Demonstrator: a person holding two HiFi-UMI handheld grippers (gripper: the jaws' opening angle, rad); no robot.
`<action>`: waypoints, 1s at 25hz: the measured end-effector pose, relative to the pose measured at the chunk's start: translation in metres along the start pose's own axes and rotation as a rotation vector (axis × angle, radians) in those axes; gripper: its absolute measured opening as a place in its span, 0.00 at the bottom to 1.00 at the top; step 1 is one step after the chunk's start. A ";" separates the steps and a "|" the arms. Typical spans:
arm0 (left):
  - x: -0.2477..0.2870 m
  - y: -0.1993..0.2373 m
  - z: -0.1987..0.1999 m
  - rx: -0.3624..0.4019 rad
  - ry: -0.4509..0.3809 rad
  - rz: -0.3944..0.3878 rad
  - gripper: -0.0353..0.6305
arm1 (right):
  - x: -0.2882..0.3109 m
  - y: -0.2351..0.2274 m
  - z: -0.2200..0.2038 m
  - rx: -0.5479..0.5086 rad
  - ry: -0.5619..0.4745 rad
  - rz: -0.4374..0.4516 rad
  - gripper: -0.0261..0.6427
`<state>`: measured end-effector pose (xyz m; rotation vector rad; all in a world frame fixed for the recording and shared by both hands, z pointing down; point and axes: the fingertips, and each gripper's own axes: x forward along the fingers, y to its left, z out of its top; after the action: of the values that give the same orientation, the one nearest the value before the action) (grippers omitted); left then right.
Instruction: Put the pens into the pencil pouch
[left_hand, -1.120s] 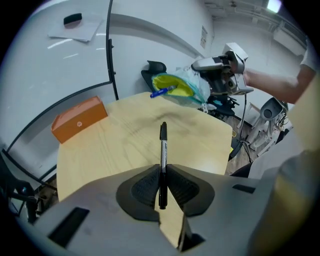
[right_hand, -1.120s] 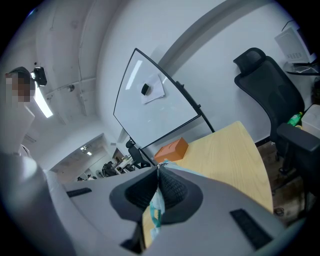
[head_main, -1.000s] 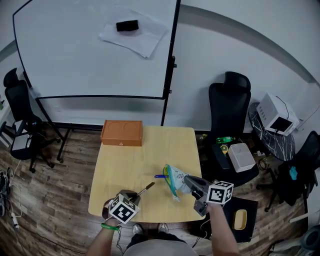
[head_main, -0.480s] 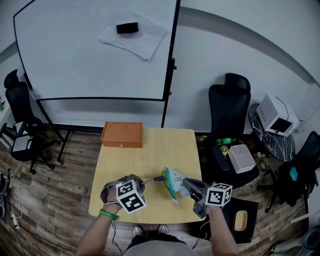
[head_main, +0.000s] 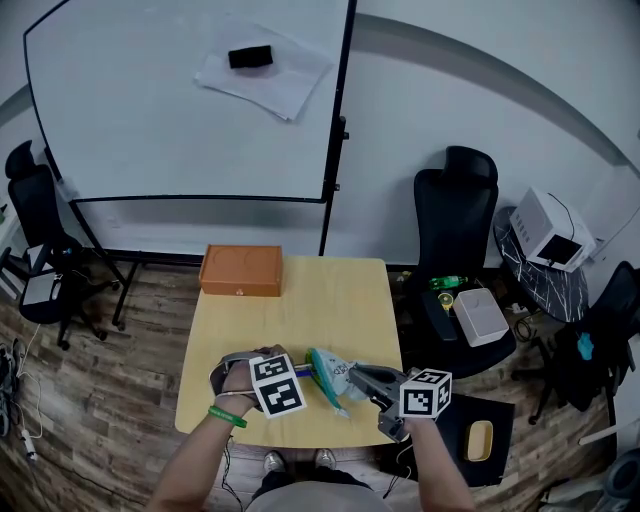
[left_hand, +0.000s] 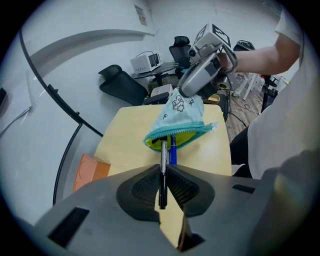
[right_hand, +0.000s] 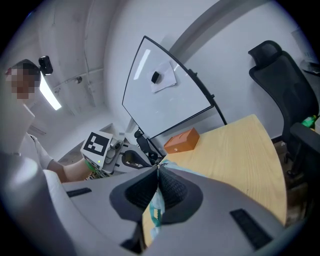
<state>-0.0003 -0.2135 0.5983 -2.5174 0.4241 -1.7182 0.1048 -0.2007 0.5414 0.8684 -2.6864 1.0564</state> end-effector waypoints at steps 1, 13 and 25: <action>0.000 -0.001 0.002 0.010 -0.001 -0.009 0.13 | 0.001 0.002 -0.001 -0.005 0.009 0.009 0.05; -0.003 -0.028 0.025 0.055 -0.112 -0.147 0.13 | 0.012 0.025 -0.017 -0.022 0.103 0.152 0.05; -0.009 -0.045 0.040 0.040 -0.237 -0.216 0.13 | 0.001 0.043 -0.017 0.053 0.050 0.336 0.05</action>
<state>0.0426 -0.1720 0.5847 -2.7790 0.1043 -1.4431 0.0789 -0.1645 0.5291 0.3968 -2.8365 1.1980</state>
